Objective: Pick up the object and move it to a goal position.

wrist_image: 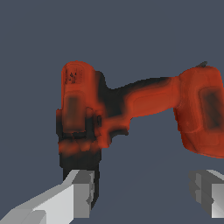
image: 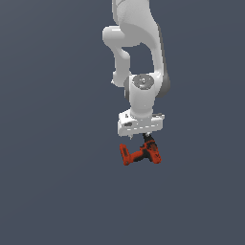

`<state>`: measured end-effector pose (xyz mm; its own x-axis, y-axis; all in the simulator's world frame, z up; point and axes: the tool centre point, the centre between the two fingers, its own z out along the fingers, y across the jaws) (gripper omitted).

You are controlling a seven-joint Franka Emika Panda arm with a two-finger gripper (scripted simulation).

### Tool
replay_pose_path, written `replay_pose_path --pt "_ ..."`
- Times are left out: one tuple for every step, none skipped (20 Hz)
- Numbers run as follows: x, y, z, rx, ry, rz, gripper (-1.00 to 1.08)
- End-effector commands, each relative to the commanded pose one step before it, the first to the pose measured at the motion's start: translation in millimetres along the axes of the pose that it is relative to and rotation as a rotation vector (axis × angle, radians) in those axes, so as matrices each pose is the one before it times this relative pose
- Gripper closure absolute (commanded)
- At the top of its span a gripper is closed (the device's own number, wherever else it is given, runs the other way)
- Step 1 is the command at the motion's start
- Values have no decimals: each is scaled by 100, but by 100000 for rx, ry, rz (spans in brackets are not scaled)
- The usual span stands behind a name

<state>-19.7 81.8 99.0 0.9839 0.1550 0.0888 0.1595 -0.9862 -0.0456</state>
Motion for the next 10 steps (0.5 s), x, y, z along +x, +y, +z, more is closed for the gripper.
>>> replay_pose_path --pt "-355 -1321 993 1198 2578 -2614 -60" --pt "-144 -475 345 428 921 -926 -60" --pt "-142 -446 318 400 869 -863 -60" --pt "-139 -418 290 374 818 -804 -60" --pt "-135 -389 266 346 764 -743 -60" --pt "-130 -362 241 320 714 -688 -60" --pt "-124 -334 218 294 661 -631 -60" --pt "-117 -307 196 269 609 -576 -60" --pt "-109 -280 175 244 557 -523 -60" --pt "-100 -252 156 218 502 -469 -60"
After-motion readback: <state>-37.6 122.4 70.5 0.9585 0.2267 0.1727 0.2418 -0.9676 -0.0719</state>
